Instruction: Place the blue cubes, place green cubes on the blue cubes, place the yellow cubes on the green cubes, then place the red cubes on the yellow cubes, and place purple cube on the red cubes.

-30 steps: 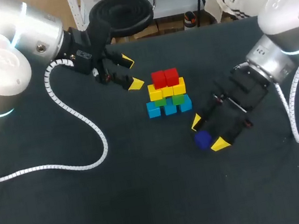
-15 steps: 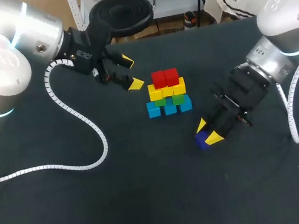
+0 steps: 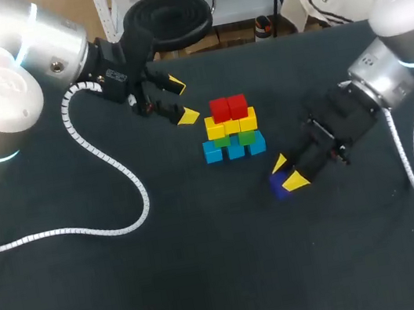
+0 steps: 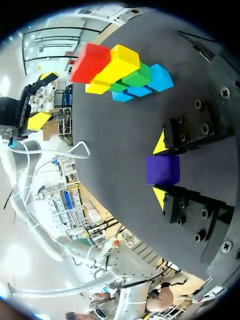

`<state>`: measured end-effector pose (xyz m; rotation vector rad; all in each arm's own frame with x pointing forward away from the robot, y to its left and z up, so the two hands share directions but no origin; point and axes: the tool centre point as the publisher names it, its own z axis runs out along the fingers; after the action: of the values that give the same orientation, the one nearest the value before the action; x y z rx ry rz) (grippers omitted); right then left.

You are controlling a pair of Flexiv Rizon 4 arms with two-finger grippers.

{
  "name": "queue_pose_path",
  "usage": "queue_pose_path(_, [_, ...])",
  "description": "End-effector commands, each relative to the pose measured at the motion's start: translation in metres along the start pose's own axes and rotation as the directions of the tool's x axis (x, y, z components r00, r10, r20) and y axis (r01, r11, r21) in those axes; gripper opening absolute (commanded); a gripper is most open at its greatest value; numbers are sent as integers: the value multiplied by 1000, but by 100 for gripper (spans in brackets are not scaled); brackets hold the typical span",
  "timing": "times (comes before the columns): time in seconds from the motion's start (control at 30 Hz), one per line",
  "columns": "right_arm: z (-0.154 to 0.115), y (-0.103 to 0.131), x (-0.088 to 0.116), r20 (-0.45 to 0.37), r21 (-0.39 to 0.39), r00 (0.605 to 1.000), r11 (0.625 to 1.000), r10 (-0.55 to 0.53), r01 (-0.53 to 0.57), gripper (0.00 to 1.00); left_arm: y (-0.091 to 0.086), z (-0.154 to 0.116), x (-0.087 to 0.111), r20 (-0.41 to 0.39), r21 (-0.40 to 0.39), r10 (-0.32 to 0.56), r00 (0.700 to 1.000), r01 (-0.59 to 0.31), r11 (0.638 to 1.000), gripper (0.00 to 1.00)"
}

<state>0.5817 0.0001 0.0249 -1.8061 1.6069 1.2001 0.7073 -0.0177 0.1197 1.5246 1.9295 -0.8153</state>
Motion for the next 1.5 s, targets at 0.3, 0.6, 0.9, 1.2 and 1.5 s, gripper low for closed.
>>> queue_pose_path(0.3, [-8,15,-17,9,23,998,998,-55,55,0,0,-1,1,3,0,3,1000,-3,1000,100])
queue_pose_path(0.6, [-8,15,-17,9,23,998,998,-55,55,0,0,-1,1,3,0,3,1000,-3,1000,100])
queue_pose_path(0.9, [-8,15,-17,9,23,998,998,-55,55,0,0,-1,1,3,0,3,1000,-3,1000,100])
queue_pose_path(1.2, [-8,15,-17,9,23,998,998,-55,55,0,0,-1,1,3,0,3,1000,-3,1000,100])
queue_pose_path(1.5, [-19,0,-69,-83,60,996,998,-32,37,0,0,-1,1,3,0,3,1000,-3,1000,100])
